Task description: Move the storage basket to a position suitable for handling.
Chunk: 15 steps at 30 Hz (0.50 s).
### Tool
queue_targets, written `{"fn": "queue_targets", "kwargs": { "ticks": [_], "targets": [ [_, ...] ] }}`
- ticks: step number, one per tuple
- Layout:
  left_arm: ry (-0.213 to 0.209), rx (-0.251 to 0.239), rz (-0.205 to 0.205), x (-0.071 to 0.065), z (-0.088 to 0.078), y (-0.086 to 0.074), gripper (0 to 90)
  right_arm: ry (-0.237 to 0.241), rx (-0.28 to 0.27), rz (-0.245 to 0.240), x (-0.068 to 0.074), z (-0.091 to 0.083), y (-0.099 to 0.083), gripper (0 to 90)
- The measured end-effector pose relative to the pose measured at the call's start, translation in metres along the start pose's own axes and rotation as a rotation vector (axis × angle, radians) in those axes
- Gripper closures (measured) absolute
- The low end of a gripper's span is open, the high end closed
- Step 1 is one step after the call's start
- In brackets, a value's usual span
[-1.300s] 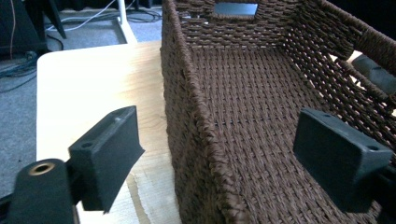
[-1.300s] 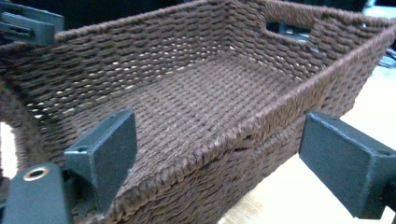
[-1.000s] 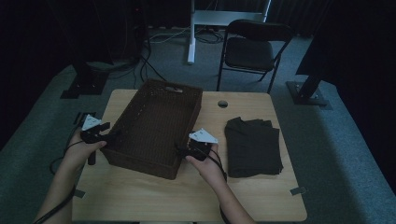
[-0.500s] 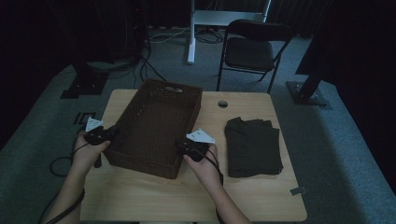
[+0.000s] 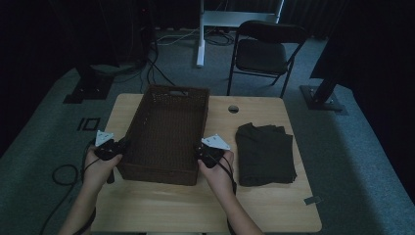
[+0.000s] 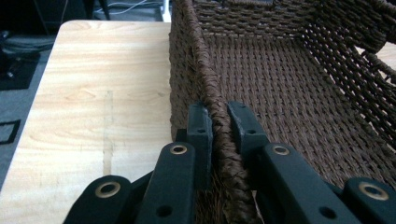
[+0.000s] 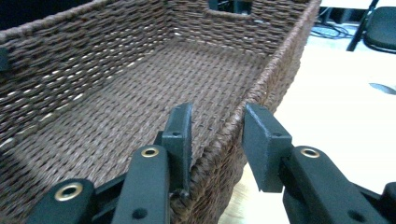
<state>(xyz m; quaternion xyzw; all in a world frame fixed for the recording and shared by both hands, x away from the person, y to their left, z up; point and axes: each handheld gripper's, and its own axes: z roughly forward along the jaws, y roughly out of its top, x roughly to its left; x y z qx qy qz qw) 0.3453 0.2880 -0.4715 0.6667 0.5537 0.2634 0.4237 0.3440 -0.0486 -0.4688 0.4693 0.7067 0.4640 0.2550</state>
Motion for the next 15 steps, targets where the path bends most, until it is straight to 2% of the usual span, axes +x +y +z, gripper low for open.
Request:
{"fn": "queue_targets", "kwargs": {
  "ticks": [3,9,12,15],
  "targets": [
    [0.010,-0.001,-0.033,-0.009,-0.002,-0.002,81.1,-0.021,0.001,-0.009,-0.003,0.000,0.000,65.6],
    [0.042,-0.002,-0.062,-0.028,-0.004,-0.006,81.1,-0.089,-0.024,-0.036,-0.010,-0.003,-0.002,69.6],
    [0.032,0.007,-0.092,-0.031,-0.004,-0.005,81.1,-0.091,-0.031,-0.022,-0.013,-0.005,-0.004,70.1],
    [0.044,0.017,-0.081,-0.036,-0.007,-0.006,81.1,-0.082,-0.033,-0.014,-0.016,-0.007,-0.005,70.5]
  ]
}}
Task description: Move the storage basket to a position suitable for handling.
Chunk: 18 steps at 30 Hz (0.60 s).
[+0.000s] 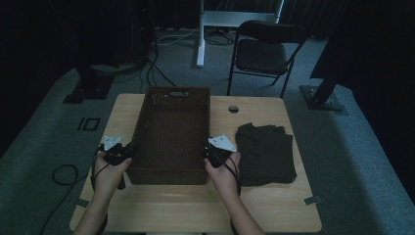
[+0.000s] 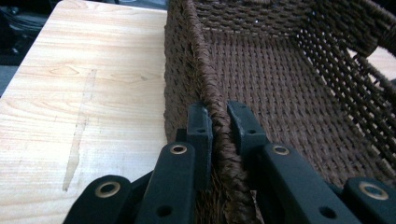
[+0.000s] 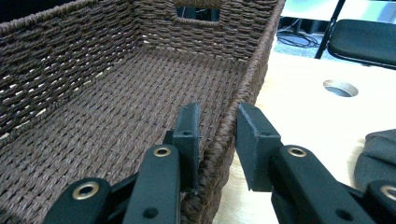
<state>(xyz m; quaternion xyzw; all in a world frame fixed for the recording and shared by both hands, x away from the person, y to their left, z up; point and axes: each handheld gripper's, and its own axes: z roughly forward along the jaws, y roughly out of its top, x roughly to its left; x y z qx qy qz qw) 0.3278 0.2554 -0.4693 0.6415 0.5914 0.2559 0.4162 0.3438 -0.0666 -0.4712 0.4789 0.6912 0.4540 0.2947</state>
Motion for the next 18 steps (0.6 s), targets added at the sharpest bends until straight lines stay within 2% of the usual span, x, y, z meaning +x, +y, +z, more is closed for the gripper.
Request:
{"fn": "queue_targets", "kwargs": {
  "ticks": [3,7,11,18],
  "targets": [
    [0.009,0.001,0.019,-0.005,-0.002,-0.002,81.0,0.002,0.003,-0.001,-0.003,-0.003,-0.001,70.8],
    [0.007,0.007,0.041,-0.009,-0.002,-0.003,81.1,-0.021,0.001,-0.026,-0.001,-0.010,-0.004,71.6],
    [0.002,0.007,0.041,-0.015,-0.003,-0.005,81.1,-0.014,-0.007,0.002,-0.006,-0.015,-0.007,71.6],
    [-0.006,0.006,0.041,-0.025,-0.007,-0.010,81.0,-0.018,-0.010,0.016,-0.013,-0.027,-0.013,71.8]
  ]
}}
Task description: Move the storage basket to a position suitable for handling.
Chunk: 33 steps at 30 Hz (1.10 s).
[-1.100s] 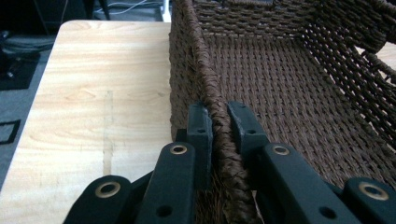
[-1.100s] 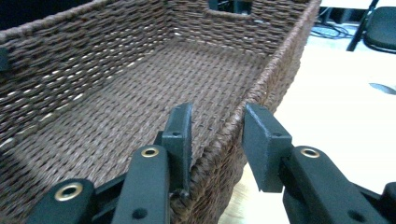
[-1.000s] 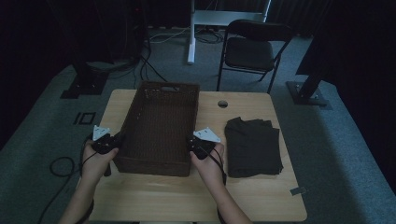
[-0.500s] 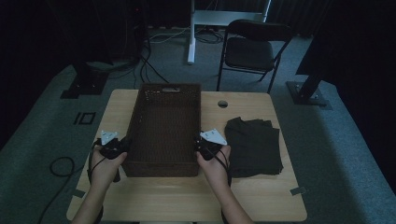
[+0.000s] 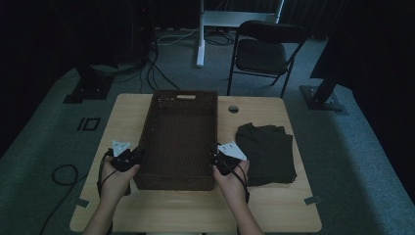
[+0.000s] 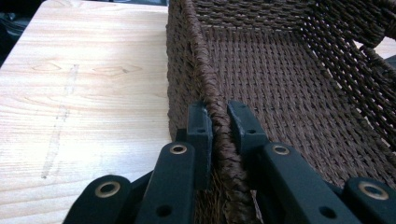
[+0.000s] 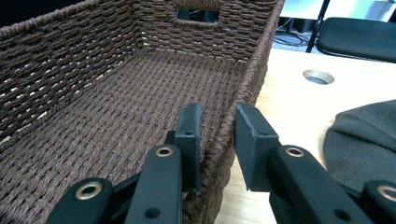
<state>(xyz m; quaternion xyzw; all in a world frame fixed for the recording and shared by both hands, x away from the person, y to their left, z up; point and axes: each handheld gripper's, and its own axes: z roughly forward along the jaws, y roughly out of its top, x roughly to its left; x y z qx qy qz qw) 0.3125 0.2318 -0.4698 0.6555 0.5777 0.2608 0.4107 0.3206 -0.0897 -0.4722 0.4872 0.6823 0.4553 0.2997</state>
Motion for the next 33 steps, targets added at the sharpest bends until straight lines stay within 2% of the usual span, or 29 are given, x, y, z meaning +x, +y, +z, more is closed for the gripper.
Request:
{"fn": "queue_targets", "kwargs": {
  "ticks": [8,13,20,25,29,30,33],
  "targets": [
    [-0.007,0.005,0.010,-0.002,-0.003,-0.002,80.7,0.002,-0.004,0.003,-0.001,-0.006,-0.003,71.6],
    [-0.014,0.005,0.001,0.000,-0.002,-0.002,80.7,-0.001,0.003,0.003,0.000,-0.006,-0.003,71.6],
    [-0.005,0.004,-0.003,0.005,0.002,0.002,80.8,-0.001,0.009,0.002,0.002,0.002,0.002,71.8],
    [0.016,-0.003,-0.007,0.003,0.002,0.001,80.6,0.007,0.021,-0.003,0.000,0.009,0.007,72.6],
    [0.009,-0.004,-0.022,0.006,0.003,0.002,80.6,0.016,0.017,0.004,-0.001,0.011,0.007,72.6],
    [0.009,-0.004,-0.014,0.005,0.003,0.002,80.6,0.016,0.019,0.003,-0.001,0.011,0.007,72.6],
    [-0.014,0.003,-0.007,0.006,0.003,0.003,75.3,0.016,0.025,0.001,-0.001,0.011,0.008,72.4]
  ]
}}
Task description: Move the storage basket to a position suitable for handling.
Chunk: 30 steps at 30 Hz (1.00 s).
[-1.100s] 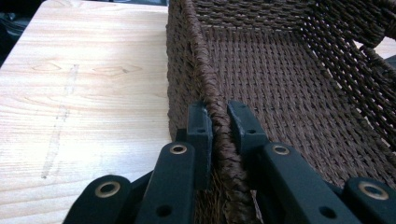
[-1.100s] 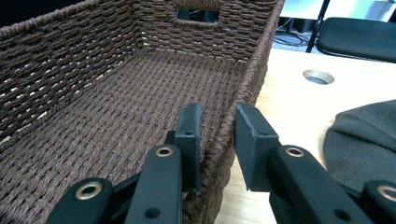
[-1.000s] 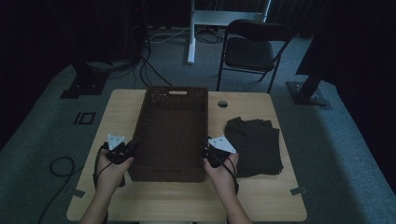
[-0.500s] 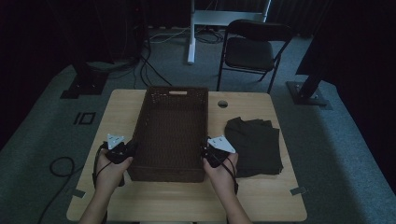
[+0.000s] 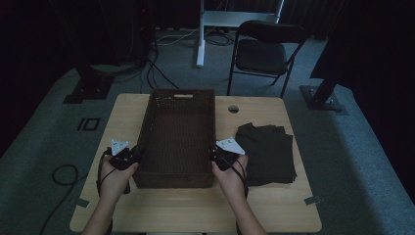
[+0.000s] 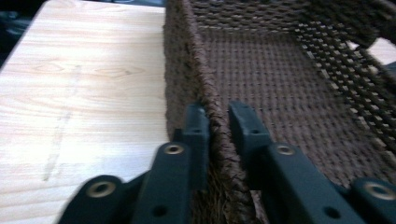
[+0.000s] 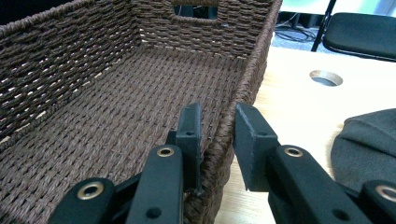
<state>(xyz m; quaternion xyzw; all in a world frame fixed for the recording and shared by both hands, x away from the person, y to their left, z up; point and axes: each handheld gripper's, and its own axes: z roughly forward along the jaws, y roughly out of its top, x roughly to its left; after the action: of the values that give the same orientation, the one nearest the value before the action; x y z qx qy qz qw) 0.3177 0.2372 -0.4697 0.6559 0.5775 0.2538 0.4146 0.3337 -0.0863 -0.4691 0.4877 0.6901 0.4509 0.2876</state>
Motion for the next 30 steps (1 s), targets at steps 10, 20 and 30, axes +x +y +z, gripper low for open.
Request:
{"fn": "queue_targets", "kwargs": {
  "ticks": [10,20,30],
  "targets": [
    [-0.102,-0.025,0.060,0.003,0.002,0.006,42.9,0.028,-0.020,-0.039,-0.005,-0.002,0.005,53.7],
    [-0.100,-0.064,0.152,0.003,-0.003,0.016,19.3,0.194,-0.047,-0.094,-0.009,0.002,0.017,12.9],
    [-0.134,-0.068,0.177,0.007,-0.008,0.015,14.7,0.199,-0.021,-0.145,-0.014,0.003,0.011,11.3]
  ]
}}
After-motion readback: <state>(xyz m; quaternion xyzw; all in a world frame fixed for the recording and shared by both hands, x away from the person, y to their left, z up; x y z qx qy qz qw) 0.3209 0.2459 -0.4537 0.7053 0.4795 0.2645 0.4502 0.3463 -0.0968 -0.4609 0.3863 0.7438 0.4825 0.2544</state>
